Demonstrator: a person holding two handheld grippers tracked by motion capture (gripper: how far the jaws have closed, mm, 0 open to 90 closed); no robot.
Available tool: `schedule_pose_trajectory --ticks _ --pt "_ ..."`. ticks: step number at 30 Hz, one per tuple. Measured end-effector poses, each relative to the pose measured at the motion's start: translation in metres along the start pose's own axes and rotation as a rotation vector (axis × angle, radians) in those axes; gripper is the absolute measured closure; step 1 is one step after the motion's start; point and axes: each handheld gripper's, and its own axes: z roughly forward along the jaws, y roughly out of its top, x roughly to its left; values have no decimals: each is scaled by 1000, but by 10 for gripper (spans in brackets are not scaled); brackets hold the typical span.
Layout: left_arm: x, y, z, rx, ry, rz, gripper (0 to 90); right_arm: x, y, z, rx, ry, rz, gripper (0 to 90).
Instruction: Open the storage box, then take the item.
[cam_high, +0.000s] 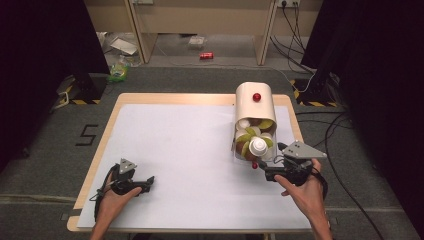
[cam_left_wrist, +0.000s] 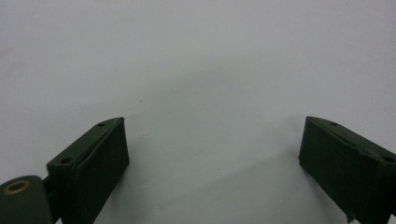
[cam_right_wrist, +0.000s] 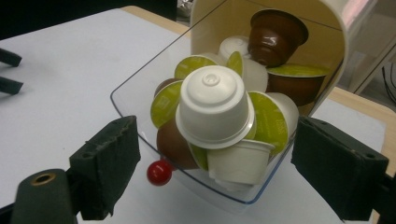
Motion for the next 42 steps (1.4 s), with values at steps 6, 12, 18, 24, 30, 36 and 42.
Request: schedule_pose_trajectory --ticks 6,12,18,24,30,36,42 --pt "0 0 0 1 0 0 74 1 4 6 -12 12 -15 186" --pt "0 0 0 0 0 0 74 2 11 14 -21 8 -18 252" --pt "0 0 0 0 0 0 74 3 13 20 -14 -2 -36 271" --pt "0 0 0 0 0 0 74 3 14 26 -12 -5 -38 298" --pt "0 0 0 0 0 1 74 5 14 35 8 -7 -51 310" --pt "0 0 0 0 -1 0 74 5 13 42 16 -19 -56 330" --pt "0 0 0 0 0 1 74 4 11 44 17 -14 -56 377"
